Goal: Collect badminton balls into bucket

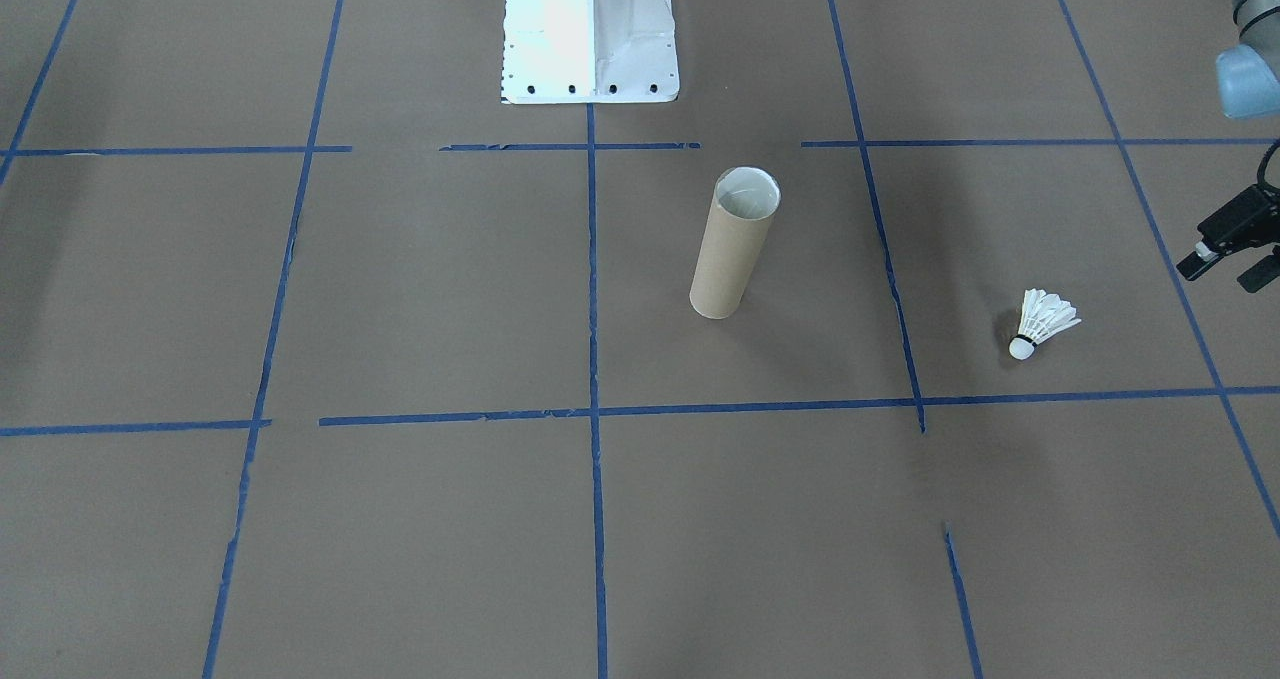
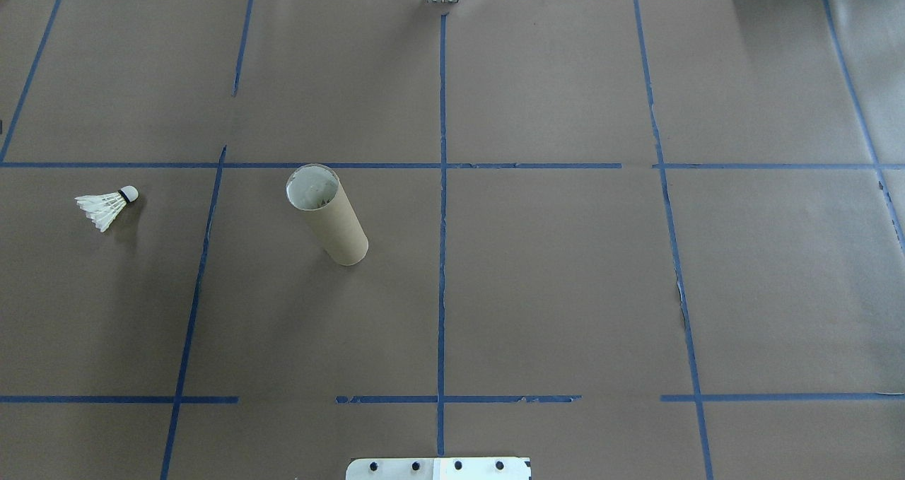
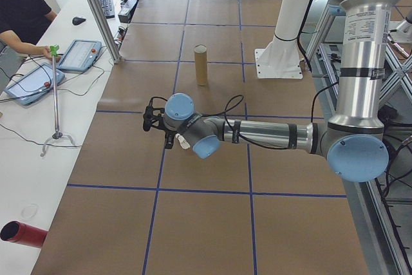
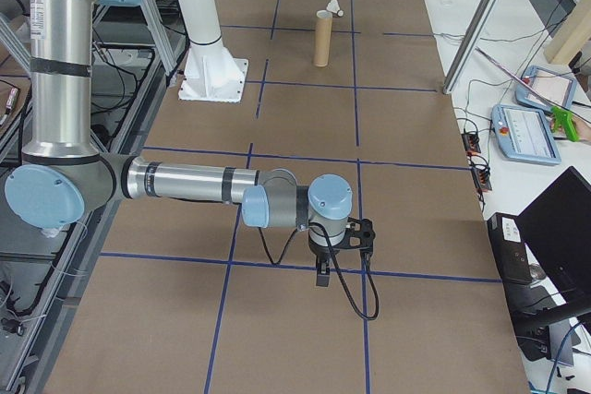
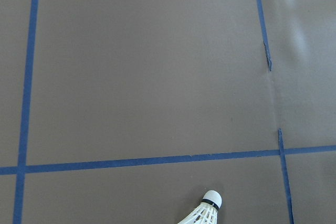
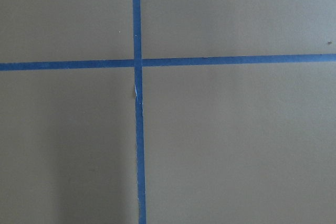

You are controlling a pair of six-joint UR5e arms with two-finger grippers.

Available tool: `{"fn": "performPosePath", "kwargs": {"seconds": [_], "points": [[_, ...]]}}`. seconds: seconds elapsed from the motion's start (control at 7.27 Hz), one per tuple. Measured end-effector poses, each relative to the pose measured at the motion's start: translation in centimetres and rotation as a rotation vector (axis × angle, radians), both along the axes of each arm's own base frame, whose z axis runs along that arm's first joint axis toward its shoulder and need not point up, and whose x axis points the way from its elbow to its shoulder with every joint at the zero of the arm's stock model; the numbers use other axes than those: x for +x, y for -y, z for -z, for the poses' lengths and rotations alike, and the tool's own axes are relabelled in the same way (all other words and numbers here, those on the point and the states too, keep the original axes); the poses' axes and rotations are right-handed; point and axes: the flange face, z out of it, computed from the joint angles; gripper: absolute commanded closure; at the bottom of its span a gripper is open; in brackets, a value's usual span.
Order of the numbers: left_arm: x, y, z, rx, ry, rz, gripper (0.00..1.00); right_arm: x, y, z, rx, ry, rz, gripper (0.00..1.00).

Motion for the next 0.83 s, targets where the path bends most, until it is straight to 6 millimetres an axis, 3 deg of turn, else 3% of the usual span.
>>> {"fn": "performPosePath", "kwargs": {"seconds": [0.28,0.83], "points": [[5.1,-2.2,-2.2,-0.099,-0.05,0.092,0.0,0.0,0.0,0.0,-0.001,0.0,0.0,0.0],[9.2,-3.6,-3.8,-0.265,-0.146,0.205,0.0,0.0,0.0,0.0,0.0,0.0,0.0,0.0]]}}
